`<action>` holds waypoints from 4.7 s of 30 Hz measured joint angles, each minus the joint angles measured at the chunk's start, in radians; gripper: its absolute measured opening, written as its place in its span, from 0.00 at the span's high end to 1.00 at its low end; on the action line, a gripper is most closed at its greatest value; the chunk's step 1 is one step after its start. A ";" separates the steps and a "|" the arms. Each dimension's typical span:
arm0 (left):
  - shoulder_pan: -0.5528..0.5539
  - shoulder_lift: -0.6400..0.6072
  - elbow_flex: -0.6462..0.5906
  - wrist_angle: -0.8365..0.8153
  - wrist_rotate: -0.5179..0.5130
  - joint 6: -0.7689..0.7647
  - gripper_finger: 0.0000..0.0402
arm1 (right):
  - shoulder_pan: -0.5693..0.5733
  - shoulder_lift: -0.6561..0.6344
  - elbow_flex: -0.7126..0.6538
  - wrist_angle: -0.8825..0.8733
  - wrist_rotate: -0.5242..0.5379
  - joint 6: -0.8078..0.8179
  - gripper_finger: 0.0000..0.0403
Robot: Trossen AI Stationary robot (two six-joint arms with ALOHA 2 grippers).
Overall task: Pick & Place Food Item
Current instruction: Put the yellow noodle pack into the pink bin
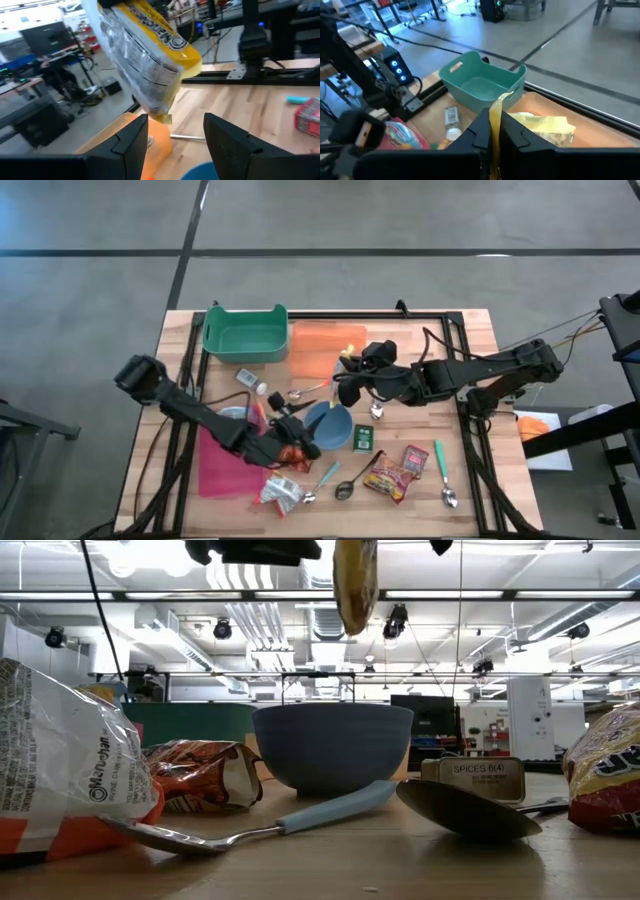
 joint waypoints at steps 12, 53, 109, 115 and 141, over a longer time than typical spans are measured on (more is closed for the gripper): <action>0.049 0.103 0.150 0.003 -0.003 -0.003 0.52 | 0.000 0.000 0.000 0.011 -0.035 0.001 0.98; 0.077 0.062 0.146 -0.077 0.002 0.098 1.00 | 0.006 0.027 0.000 0.026 -0.137 -0.109 0.98; -0.386 -0.561 0.146 -1.445 0.194 -0.723 1.00 | 0.040 -0.094 -0.057 -0.270 -0.132 -0.030 0.30; -0.482 -0.532 0.146 -1.535 0.195 -0.842 1.00 | 0.040 -0.094 -0.085 -0.268 -0.132 0.008 0.30; -0.717 -0.487 -0.097 -1.609 0.288 -1.322 1.00 | 0.073 -0.094 -0.154 -0.259 -0.140 0.050 0.30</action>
